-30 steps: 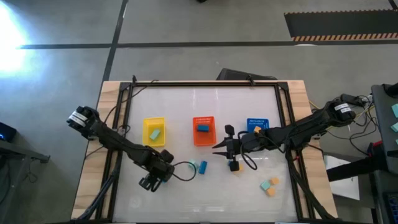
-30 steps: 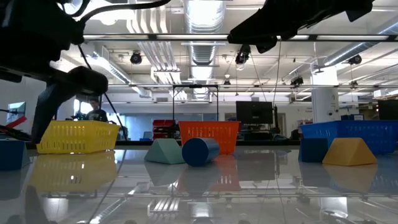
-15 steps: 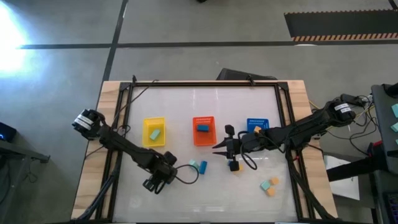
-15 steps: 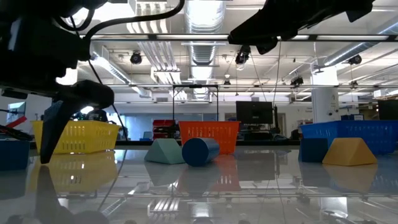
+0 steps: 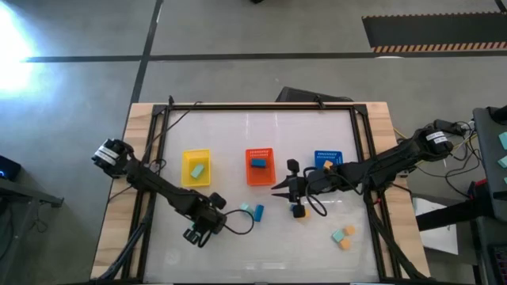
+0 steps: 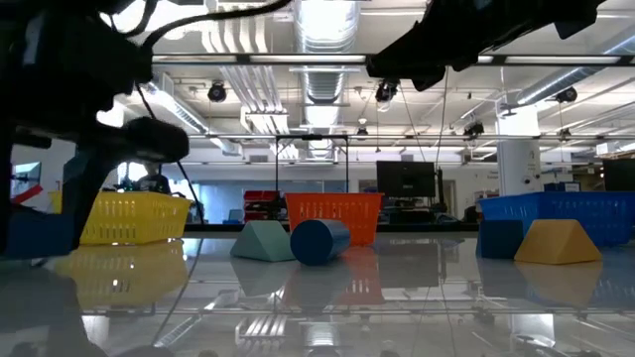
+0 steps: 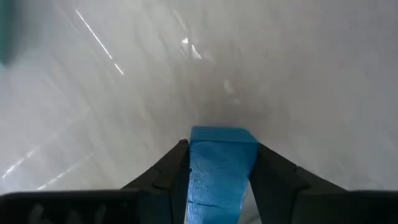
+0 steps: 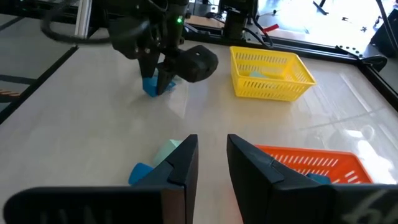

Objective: Sort & place blocks by color
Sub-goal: Put the blue block into the orange bin

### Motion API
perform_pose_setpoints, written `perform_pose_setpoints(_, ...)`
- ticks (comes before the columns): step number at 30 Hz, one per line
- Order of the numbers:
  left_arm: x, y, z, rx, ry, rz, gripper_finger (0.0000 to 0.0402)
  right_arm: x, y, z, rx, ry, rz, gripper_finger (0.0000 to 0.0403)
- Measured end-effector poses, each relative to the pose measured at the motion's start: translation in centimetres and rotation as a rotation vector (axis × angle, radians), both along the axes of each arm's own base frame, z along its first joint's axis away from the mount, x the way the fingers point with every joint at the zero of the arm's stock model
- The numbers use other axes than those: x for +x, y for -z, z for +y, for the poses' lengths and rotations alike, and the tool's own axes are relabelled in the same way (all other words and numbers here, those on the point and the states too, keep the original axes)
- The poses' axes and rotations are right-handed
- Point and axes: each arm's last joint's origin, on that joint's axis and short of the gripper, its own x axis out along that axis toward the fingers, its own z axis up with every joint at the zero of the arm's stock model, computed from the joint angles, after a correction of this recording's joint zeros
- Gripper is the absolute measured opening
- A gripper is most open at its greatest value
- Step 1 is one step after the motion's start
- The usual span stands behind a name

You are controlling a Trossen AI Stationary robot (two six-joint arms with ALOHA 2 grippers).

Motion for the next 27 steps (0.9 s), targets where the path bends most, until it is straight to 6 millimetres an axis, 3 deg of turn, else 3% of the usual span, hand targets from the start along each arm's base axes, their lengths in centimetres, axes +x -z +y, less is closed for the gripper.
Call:
perform_pose_setpoints(8, 1.8, -3.9, 1.9, 0.113, -0.137, -0.216, 0.0117, -0.2, 0.3, 0.0, -0.012, -0.005, 0.01, 0.007)
perform_pose_setpoints(13, 2.9, -7.6, 4.1, 0.264, -0.348, -0.563, 0.0117, -0.3, 0.5, -0.1, -0.029, -0.011, 0.016, 0.0069)
perform_pose_setpoints(18, 5.3, -10.4, 6.3, 0.206, -0.53, -0.887, 0.0117, -0.8, 0.2, 0.1, -0.036, -0.023, 0.031, 0.0069)
perform_pose_setpoints(22, 6.8, -9.6, 8.1, 0.157, -0.666, -1.045, 0.0117, -1.9, 0.0, 0.7, -0.04, -0.053, 0.049, 0.0068)
perform_pose_setpoints(27, 7.5, -7.3, 9.7, 0.171, -0.803, -1.092, 0.0117, -3.6, -0.9, 1.3, -0.032, -0.091, 0.008, 0.0065)
